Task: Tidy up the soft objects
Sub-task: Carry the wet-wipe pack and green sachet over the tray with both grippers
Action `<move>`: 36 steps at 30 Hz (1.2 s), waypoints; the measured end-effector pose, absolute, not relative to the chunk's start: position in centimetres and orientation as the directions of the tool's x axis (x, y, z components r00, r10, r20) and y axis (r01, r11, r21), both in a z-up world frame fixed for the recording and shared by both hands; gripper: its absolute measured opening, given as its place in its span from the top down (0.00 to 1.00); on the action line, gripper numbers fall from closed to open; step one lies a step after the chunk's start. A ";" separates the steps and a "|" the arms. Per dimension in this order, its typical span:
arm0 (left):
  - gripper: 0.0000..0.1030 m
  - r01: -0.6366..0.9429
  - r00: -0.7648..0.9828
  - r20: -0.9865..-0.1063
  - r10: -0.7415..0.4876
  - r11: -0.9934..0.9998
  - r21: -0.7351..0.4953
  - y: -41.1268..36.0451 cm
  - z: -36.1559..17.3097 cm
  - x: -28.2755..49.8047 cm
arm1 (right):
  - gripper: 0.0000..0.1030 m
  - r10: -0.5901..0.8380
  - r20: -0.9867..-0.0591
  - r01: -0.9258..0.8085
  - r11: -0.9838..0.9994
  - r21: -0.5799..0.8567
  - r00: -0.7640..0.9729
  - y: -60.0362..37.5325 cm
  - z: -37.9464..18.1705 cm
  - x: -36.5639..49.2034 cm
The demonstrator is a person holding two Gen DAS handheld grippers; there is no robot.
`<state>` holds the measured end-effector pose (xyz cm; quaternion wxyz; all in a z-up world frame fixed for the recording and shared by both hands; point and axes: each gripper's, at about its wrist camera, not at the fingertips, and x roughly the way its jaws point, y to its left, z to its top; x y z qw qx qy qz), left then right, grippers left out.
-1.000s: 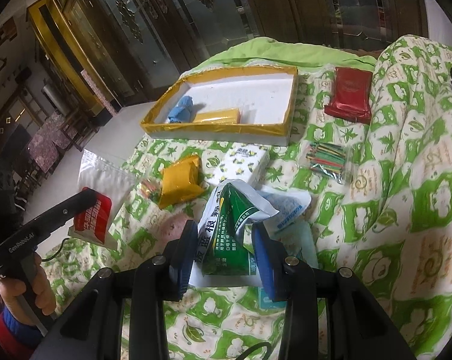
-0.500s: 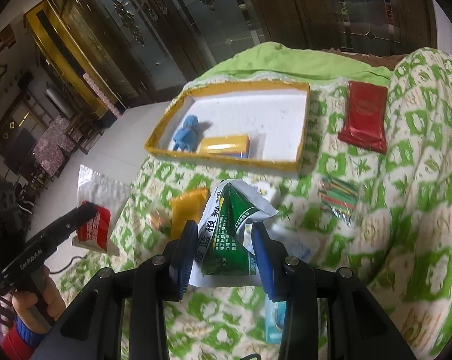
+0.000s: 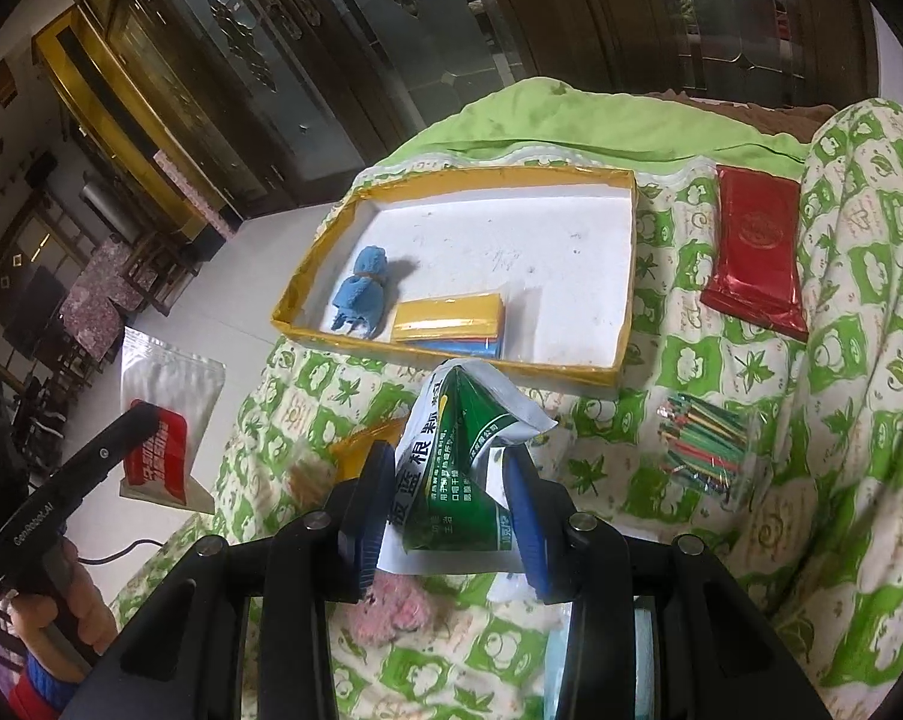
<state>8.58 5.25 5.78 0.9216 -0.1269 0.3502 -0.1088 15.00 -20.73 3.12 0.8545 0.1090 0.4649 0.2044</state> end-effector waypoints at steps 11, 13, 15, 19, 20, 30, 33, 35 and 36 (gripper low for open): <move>0.77 0.099 0.728 -0.628 -0.275 0.949 -0.300 5.7 5.5 11.7 | 0.61 0.434 -0.753 -0.257 0.901 0.350 0.495 -19.7 3.2 17.7; 0.77 0.095 0.730 -0.629 -0.268 0.951 -0.295 5.8 5.6 12.3 | 0.61 0.433 -0.751 -0.258 0.901 0.348 0.498 -19.5 3.3 18.2; 0.77 0.087 0.735 -0.629 -0.255 0.955 -0.285 6.1 5.8 13.2 | 0.61 0.431 -0.749 -0.260 0.902 0.344 0.504 -19.3 3.3 18.8; 0.77 0.065 0.742 -0.633 -0.222 0.963 -0.261 6.5 6.2 15.4 | 0.61 0.428 -0.747 -0.254 0.904 0.345 0.508 -19.1 3.0 20.0; 0.77 0.058 0.743 -0.635 -0.212 0.965 -0.254 6.6 6.3 16.0 | 0.61 0.427 -0.747 -0.250 0.904 0.346 0.510 -19.1 2.9 20.3; 0.77 0.006 0.730 -0.667 -0.153 0.976 -0.217 7.1 5.9 22.7 | 0.61 0.410 -0.765 -0.212 0.912 0.351 0.497 -19.5 1.0 22.7; 0.77 0.007 0.720 -0.677 -0.156 0.976 -0.217 6.4 5.3 24.4 | 0.61 0.399 -0.762 -0.208 0.917 0.340 0.511 -19.5 1.1 23.5; 0.77 0.006 0.717 -0.680 -0.150 0.978 -0.209 6.0 5.0 25.1 | 0.61 0.389 -0.759 -0.205 0.921 0.331 0.522 -19.6 1.2 24.0; 0.77 0.005 0.716 -0.682 -0.149 0.978 -0.208 5.9 4.9 25.6 | 0.61 0.384 -0.758 -0.204 0.923 0.325 0.527 -19.6 1.3 24.2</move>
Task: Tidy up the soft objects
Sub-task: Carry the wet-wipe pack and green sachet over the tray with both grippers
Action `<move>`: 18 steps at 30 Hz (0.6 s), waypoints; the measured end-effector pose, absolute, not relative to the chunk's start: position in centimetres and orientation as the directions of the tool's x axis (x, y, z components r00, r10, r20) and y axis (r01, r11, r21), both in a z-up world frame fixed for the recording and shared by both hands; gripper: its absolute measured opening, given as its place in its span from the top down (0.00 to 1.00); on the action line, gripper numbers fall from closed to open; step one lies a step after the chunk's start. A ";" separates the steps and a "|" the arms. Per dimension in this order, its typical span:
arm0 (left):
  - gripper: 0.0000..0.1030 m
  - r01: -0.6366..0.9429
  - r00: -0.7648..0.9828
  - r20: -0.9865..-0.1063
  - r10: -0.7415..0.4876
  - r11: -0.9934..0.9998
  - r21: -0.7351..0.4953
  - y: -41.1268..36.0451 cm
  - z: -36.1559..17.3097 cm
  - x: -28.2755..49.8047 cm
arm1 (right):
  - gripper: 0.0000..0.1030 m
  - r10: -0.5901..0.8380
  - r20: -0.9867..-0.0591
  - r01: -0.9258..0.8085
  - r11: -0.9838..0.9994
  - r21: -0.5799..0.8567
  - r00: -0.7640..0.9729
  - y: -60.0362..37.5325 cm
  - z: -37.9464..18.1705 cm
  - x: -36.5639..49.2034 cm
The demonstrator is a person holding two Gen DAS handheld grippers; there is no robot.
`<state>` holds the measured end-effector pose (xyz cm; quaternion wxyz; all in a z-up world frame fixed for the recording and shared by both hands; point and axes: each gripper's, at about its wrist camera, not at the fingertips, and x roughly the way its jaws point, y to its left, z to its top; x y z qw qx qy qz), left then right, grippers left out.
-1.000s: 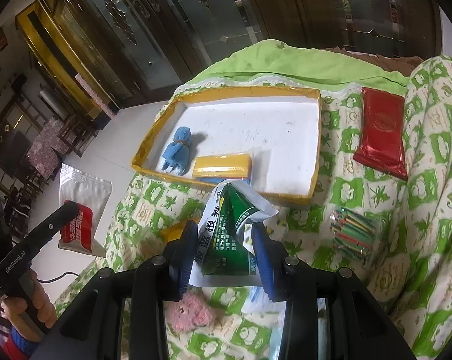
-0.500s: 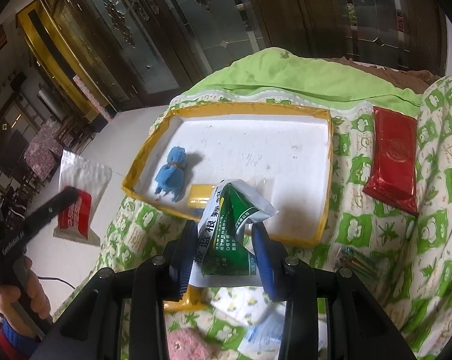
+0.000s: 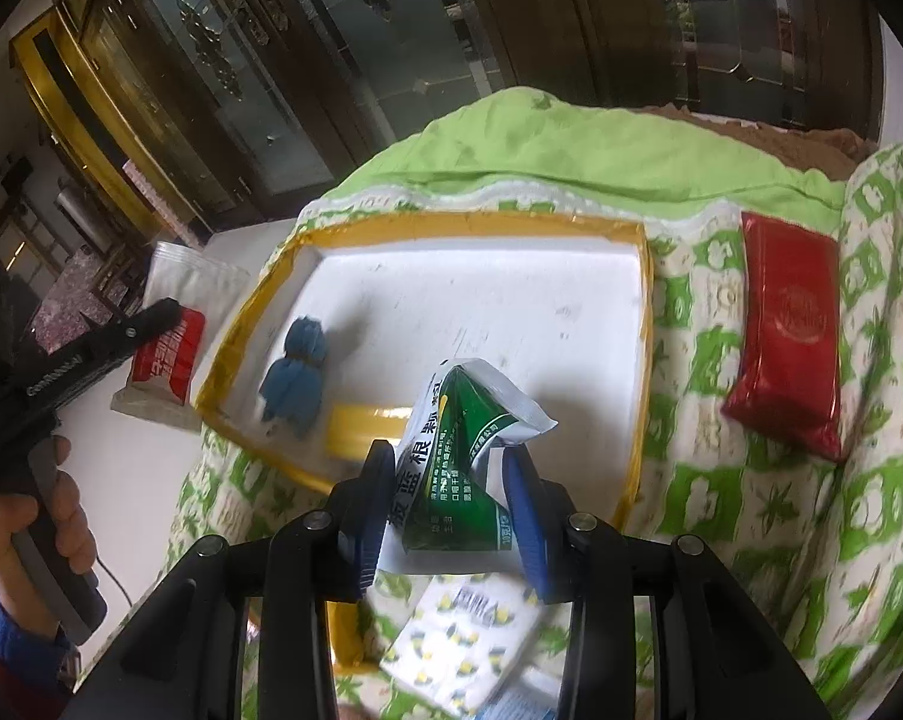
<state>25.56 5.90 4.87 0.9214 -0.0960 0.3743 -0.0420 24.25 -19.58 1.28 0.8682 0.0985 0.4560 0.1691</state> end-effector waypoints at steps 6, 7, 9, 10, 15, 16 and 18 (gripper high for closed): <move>0.77 -0.016 0.712 -0.686 -0.149 0.974 -0.227 6.1 4.2 27.9 | 0.61 0.350 -0.762 -0.193 0.937 0.292 0.544 -19.5 1.0 26.0; 0.77 -0.017 0.709 -0.691 -0.141 0.976 -0.217 6.0 4.0 28.2 | 0.61 0.344 -0.765 -0.192 0.939 0.285 0.544 -19.4 0.8 26.3; 0.77 -0.023 0.700 -0.703 -0.125 0.980 -0.198 5.8 3.3 28.7 | 0.61 0.328 -0.772 -0.190 0.945 0.268 0.544 -19.3 0.4 26.8; 0.77 -0.026 0.696 -0.707 -0.124 0.980 -0.197 5.8 3.1 28.8 | 0.61 0.319 -0.776 -0.188 0.948 0.257 0.545 -19.2 0.2 27.0; 0.77 -0.038 0.675 -0.731 -0.100 0.985 -0.170 5.5 1.2 29.5 | 0.61 0.237 -0.802 -0.178 0.970 0.164 0.549 -19.1 -0.6 27.4; 0.77 -0.038 0.673 -0.733 -0.096 0.986 -0.164 5.4 0.9 29.5 | 0.61 0.224 -0.806 -0.179 0.973 0.148 0.548 -19.1 -0.8 27.4; 0.77 -0.038 0.668 -0.739 -0.087 0.988 -0.151 5.1 0.4 29.6 | 0.61 0.203 -0.820 -0.184 0.975 0.121 0.536 -19.0 -1.4 27.6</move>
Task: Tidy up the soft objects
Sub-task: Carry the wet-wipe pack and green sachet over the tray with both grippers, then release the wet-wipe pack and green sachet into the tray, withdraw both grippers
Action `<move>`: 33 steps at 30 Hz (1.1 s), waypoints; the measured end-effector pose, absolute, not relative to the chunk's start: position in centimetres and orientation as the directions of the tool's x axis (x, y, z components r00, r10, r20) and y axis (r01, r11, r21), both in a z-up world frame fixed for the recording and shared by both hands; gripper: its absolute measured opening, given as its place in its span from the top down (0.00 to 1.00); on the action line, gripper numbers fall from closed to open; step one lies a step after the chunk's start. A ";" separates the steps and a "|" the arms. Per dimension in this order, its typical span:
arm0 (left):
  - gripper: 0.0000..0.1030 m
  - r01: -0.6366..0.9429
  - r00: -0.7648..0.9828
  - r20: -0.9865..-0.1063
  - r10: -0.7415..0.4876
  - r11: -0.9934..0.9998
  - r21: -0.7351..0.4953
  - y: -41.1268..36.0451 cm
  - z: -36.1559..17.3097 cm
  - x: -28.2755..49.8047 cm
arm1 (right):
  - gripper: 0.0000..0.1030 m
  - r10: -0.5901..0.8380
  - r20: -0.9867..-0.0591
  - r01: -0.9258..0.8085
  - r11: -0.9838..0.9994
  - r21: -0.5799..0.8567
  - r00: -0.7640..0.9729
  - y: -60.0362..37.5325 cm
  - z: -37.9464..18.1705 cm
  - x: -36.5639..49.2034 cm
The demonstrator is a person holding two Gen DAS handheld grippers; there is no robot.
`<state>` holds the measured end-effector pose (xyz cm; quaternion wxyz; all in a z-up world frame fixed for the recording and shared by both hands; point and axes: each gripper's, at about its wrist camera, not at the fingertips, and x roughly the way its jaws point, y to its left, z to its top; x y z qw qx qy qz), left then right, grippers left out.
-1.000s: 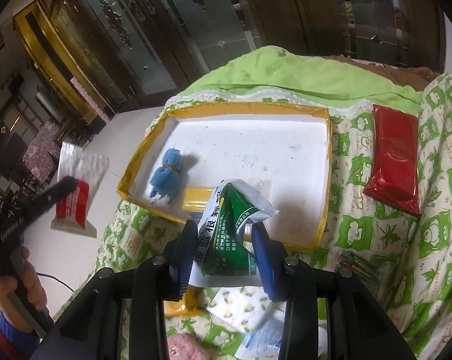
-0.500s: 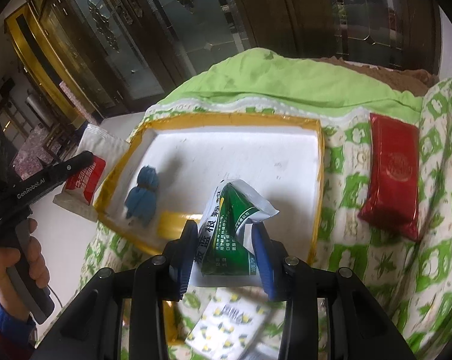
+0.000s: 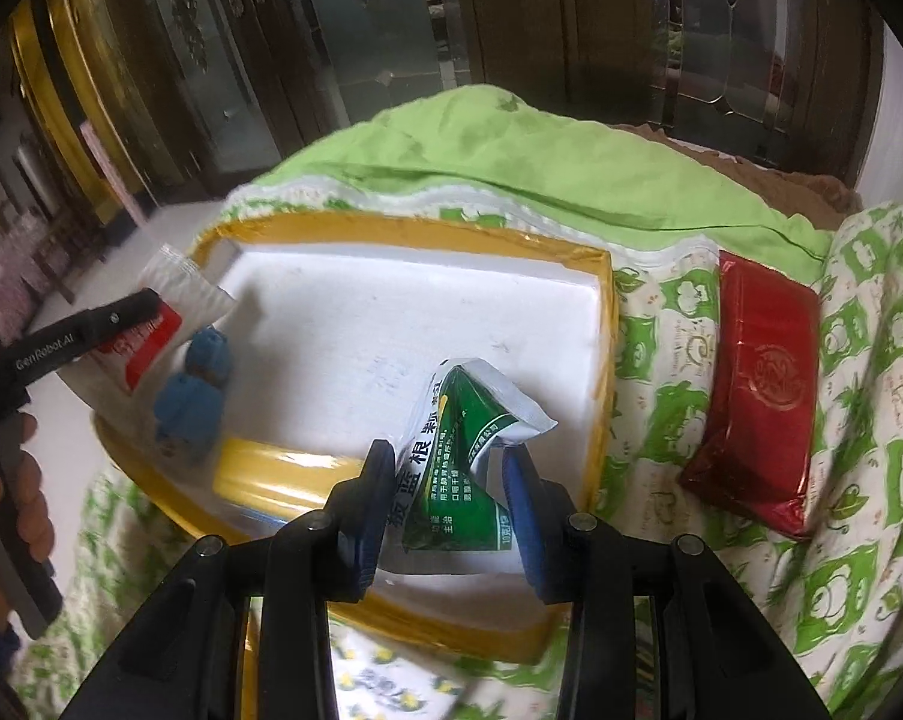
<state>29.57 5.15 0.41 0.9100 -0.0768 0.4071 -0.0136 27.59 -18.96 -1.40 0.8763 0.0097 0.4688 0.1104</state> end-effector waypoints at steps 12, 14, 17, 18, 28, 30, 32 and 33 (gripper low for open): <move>0.75 -0.029 0.663 -0.747 -0.042 0.996 -0.082 4.4 -0.5 29.4 | 0.60 0.261 -0.830 -0.232 0.959 0.163 0.493 -18.2 -3.2 27.2; 0.74 -0.026 0.665 -0.746 -0.041 0.997 -0.078 4.3 -0.4 29.4 | 0.59 0.265 -0.828 -0.230 0.958 0.169 0.495 -18.2 -3.2 27.2; 0.61 -0.023 0.672 -0.740 -0.038 0.997 -0.072 4.0 -0.4 28.9 | 0.59 0.270 -0.821 -0.224 0.958 0.178 0.503 -18.3 -3.1 27.1; 0.54 -0.023 0.673 -0.738 -0.035 0.997 -0.069 4.0 -0.4 28.8 | 0.59 0.271 -0.820 -0.221 0.958 0.180 0.505 -18.4 -3.1 27.1; 0.29 -0.011 0.688 -0.725 -0.037 0.998 -0.061 3.7 0.0 27.0 | 0.32 0.274 -0.788 -0.206 0.960 0.190 0.551 -18.9 -2.1 25.7; 0.27 -0.010 0.698 -0.715 -0.039 0.998 -0.065 3.6 0.5 26.3 | 0.29 0.278 -0.779 -0.207 0.959 0.193 0.562 -19.0 -1.7 25.2; 0.22 -0.014 0.710 -0.702 -0.047 0.997 -0.081 3.6 1.1 25.3 | 0.23 0.282 -0.769 -0.207 0.958 0.197 0.573 -19.1 -1.4 24.6; 0.18 -0.019 0.719 -0.693 -0.050 0.996 -0.092 3.6 1.4 24.7 | 0.22 0.285 -0.765 -0.208 0.958 0.200 0.577 -19.2 -1.3 24.4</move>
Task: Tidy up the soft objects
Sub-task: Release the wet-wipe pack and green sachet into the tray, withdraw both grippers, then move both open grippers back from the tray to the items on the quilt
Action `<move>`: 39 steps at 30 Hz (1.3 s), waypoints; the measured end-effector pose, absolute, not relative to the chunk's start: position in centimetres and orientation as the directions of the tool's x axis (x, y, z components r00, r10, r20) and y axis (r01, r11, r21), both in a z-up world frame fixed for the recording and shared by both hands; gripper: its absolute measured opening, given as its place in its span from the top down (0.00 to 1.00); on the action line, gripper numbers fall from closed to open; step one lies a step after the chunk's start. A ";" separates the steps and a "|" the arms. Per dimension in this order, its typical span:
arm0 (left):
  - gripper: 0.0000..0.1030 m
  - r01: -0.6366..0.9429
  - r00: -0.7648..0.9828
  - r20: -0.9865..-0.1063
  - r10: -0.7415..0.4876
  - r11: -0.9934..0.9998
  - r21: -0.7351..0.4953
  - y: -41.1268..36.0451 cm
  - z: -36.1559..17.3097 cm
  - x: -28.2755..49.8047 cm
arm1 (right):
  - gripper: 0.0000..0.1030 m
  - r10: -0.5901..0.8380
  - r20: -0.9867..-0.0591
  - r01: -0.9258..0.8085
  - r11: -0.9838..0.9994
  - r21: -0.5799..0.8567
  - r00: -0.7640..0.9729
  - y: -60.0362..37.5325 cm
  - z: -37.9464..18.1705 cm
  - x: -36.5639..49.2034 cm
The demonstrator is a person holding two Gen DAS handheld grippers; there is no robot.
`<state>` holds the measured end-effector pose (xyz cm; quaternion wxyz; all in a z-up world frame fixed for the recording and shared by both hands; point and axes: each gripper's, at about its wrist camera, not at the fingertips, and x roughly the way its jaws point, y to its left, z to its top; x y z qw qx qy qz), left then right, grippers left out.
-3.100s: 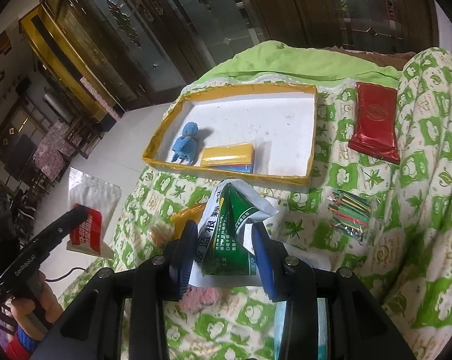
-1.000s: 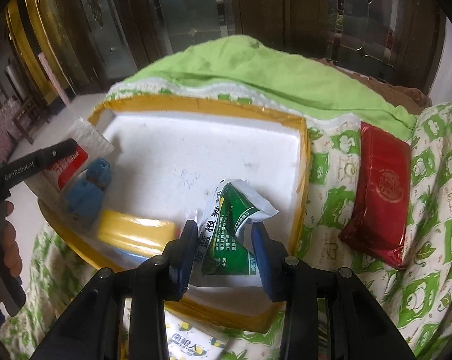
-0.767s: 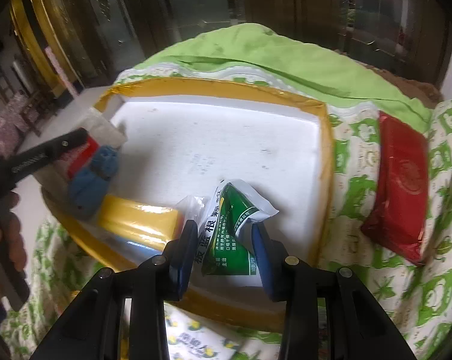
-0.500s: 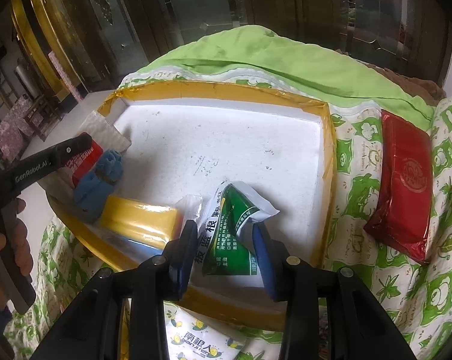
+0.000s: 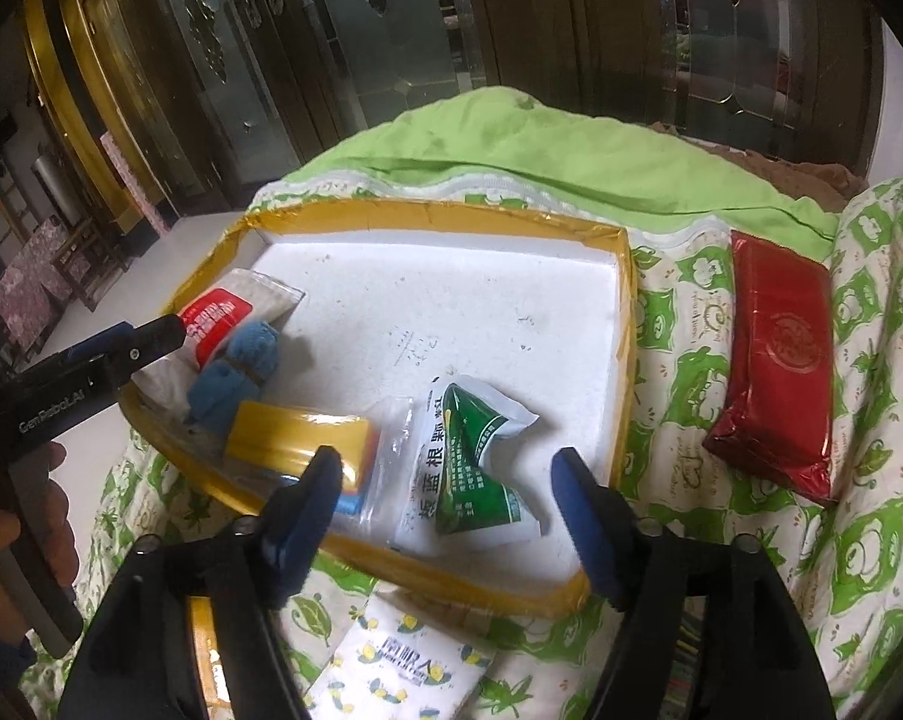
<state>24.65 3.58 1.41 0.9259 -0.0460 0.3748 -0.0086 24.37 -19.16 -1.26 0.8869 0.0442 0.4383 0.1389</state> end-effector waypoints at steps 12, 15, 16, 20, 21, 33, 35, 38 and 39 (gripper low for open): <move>0.07 -0.038 0.758 -0.647 -0.083 0.985 -0.171 3.1 0.6 15.0 | 0.11 0.314 -0.734 -0.222 0.949 0.224 0.602 -19.6 -0.4 20.4; 0.07 -0.041 0.750 -0.656 -0.085 0.984 -0.175 3.0 0.2 12.9 | 0.08 0.312 -0.729 -0.227 0.949 0.217 0.610 -19.8 -0.2 19.2; 0.07 -0.041 0.750 -0.655 -0.088 0.983 -0.179 3.0 0.1 12.5 | 0.07 0.312 -0.727 -0.228 0.950 0.215 0.612 -19.9 -0.1 18.8; 0.07 -0.029 0.749 -0.657 -0.091 0.985 -0.170 2.2 0.0 10.7 | 0.01 0.309 -0.715 -0.232 0.950 0.208 0.627 -20.4 0.3 16.9; 0.07 -0.021 0.750 -0.655 -0.093 0.986 -0.164 1.8 0.0 10.1 | 0.01 0.311 -0.714 -0.229 0.950 0.212 0.627 -20.6 0.3 16.4; 0.07 0.011 0.737 -0.666 -0.119 0.986 -0.164 -0.1 -0.5 6.5 | 0.01 0.339 -0.716 -0.119 0.933 0.340 0.610 -25.5 0.3 12.2; 0.07 0.013 0.737 -0.666 -0.118 0.987 -0.161 -0.3 -0.5 6.0 | 0.01 0.343 -0.716 -0.096 0.927 0.363 0.608 -26.5 0.2 11.6; 0.07 0.018 0.736 -0.665 -0.123 0.987 -0.163 -0.5 -0.5 5.3 | 0.01 0.350 -0.709 -0.076 0.919 0.387 0.613 -27.6 0.2 10.8; 0.07 0.021 0.735 -0.666 -0.125 0.987 -0.162 -0.6 -0.6 5.1 | 0.01 0.351 -0.707 -0.075 0.918 0.390 0.614 -27.9 0.2 10.6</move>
